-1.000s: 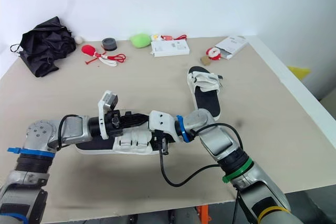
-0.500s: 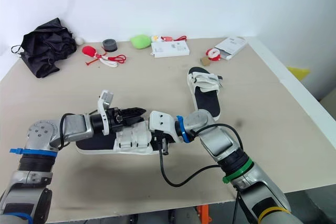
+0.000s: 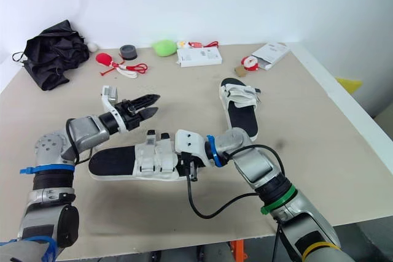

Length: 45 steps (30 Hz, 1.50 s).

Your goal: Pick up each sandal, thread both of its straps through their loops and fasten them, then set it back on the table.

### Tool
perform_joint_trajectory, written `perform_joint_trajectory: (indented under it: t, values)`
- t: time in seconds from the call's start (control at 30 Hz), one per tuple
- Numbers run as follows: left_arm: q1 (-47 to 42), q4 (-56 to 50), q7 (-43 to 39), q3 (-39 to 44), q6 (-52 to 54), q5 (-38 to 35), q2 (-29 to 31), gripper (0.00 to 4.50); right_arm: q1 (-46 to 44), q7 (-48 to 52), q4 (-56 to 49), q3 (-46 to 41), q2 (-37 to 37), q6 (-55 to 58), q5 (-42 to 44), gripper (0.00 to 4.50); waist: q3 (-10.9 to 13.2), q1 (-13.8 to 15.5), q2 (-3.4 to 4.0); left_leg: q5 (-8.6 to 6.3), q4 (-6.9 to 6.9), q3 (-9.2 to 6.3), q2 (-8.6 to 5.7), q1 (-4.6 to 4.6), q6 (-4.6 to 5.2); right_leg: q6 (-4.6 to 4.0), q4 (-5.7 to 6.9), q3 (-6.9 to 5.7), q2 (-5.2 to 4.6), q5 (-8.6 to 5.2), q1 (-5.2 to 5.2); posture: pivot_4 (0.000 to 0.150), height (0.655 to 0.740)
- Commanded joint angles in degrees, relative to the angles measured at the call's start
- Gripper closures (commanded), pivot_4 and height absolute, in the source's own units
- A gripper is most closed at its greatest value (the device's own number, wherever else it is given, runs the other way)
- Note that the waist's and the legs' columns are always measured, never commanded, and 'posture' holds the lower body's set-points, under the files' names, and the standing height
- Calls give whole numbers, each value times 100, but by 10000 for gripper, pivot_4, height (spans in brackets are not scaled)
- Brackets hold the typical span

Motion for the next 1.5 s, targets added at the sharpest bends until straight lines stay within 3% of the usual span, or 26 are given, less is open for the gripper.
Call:
perform_joint_trajectory:
  t: [0.03,0.2,0.3,0.4,0.53,0.83,1.03,1.23,1.5]
  values:
    - [225,-1238,-2020,-76,195,953,926,17586,159,-59,-238,-293,-476,582,-32,45000,17,-3,-4,1,-1,2,-2,-7,-4,0,0,2,1,0,-9,1500,7400]
    - [1221,-2276,-4985,-914,-1285,3281,2134,17586,251,-35,-884,-839,-800,905,414,45000,34,35,15,-4,-15,6,-33,-33,-25,-10,-8,-3,-24,-13,-29,1500,7400]
    - [2058,-2487,-6675,-1375,-2682,4719,2859,17586,429,120,-1348,-1278,-1122,1023,803,45000,40,24,17,-14,-13,1,-34,-112,-13,-12,-14,0,-32,-15,-94,1500,7400]
    - [2405,-2307,-7289,-1437,-3517,5397,2976,17586,705,344,-1849,-1740,-1473,1156,1325,45000,46,29,16,-21,-5,4,-29,-194,-5,-46,-8,9,-25,-1,-181,1500,7400]
    - [2703,-2331,-7716,-1594,-4235,6102,2903,17586,1088,411,-2531,-2484,-1788,1451,2140,45000,52,32,22,-43,15,6,-26,-221,26,-38,-9,2,-17,-6,-192,1500,7400]
    - [2797,-2440,-7987,-1837,-4570,6562,2558,17586,1662,-456,-3658,-3347,-1764,2205,3466,45000,85,24,26,-68,84,17,-2,-223,55,25,9,26,-8,-20,-184,1500,7400]
    - [2762,-2433,-8173,-2093,-4749,6930,2526,17586,1832,-855,-3831,-3302,-1901,2256,3589,45000,86,22,25,-68,104,47,-1,-209,56,33,36,33,-5,-13,-182,1500,7400]
    - [2575,-2352,-8187,-2000,-4488,6745,2368,17586,1915,-1094,-3887,-3301,-2000,2264,3686,45000,86,21,24,-69,117,60,-1,-188,57,34,62,52,-2,-13,-179,1500,7400]
    - [2699,-2322,-8446,-1465,-4143,6533,2868,17586,1907,-1136,-3745,-3236,-2110,2172,3747,45000,88,1,20,-74,157,59,15,-187,66,25,84,51,23,-8,-175,1500,7400]
